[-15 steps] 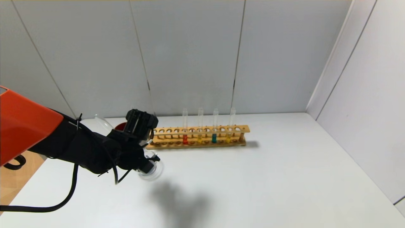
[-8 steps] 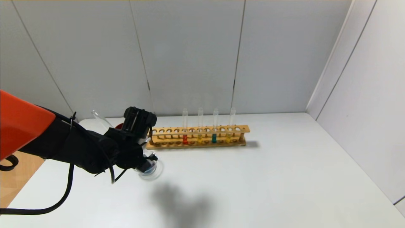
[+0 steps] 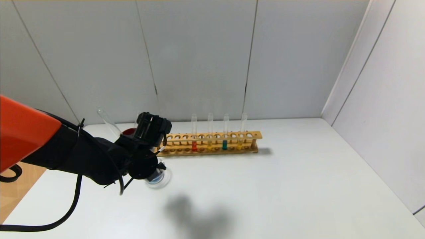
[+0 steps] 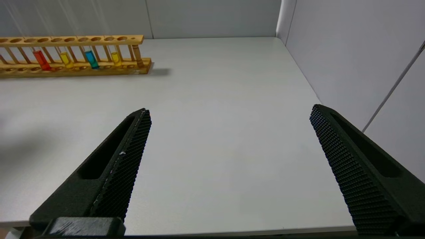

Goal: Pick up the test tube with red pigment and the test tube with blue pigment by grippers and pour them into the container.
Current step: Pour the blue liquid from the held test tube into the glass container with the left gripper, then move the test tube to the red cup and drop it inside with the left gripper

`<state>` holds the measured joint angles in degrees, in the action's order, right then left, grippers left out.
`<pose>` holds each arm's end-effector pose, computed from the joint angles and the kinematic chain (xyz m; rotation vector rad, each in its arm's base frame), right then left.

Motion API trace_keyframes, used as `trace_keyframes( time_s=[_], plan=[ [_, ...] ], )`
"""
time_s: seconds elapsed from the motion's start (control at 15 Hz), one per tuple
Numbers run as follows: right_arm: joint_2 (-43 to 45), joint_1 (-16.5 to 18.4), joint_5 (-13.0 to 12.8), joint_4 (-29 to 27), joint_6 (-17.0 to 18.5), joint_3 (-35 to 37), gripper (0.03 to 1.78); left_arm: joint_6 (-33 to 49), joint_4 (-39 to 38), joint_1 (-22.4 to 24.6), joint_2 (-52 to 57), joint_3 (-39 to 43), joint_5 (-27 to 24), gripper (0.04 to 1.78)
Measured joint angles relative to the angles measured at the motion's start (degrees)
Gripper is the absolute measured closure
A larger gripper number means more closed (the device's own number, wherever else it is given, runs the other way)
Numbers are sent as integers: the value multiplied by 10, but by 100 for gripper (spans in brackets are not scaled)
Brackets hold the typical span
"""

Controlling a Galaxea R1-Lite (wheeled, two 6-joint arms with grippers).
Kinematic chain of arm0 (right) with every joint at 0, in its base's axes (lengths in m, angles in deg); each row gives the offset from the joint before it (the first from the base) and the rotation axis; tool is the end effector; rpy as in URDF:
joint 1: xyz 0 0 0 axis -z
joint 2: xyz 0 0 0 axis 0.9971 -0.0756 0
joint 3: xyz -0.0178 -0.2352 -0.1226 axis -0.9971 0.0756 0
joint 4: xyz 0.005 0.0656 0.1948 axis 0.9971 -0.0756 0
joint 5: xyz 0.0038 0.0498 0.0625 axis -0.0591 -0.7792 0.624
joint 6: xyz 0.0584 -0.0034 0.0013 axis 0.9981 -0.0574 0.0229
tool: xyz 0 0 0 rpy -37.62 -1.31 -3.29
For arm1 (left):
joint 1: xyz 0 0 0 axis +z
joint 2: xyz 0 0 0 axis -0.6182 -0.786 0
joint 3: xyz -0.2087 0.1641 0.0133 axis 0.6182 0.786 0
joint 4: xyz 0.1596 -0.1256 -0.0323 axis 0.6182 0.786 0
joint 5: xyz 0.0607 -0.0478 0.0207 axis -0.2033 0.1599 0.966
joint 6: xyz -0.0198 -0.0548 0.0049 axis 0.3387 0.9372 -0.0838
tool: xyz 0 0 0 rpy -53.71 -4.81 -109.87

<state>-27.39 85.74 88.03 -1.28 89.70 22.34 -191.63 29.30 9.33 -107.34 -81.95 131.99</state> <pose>0.0638 -0.0005 0.0763 0.0122 -0.0067 -0.0064 0.3266 -0.1218 0.0640 2.5236 0.9496 -0.2487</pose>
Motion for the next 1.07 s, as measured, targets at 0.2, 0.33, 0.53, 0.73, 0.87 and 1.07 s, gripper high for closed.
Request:
trace_keyframes(
  time_s=[0.2, 0.33, 0.53, 0.73, 0.87, 1.07],
  plan=[
    [0, 0, 0, 0, 0, 0, 6, 1, -1, -7, 0, -1, 11, 150],
    [0, 0, 0, 0, 0, 0, 6, 8, -3, -7, 0, 0, 11, 150],
    [0, 0, 0, 0, 0, 0, 6, 29, -16, -8, 2, 10, 6, 150],
    [0, 0, 0, 0, 0, 0, 6, 75, -41, -8, 16, 12, -38, 150],
    [0, 0, 0, 0, 0, 0, 6, 112, -53, -5, 42, 12, -76, 150],
    [0, 0, 0, 0, 0, 0, 6, 243, -54, 12, 102, 18, -155, 150]
  ],
)
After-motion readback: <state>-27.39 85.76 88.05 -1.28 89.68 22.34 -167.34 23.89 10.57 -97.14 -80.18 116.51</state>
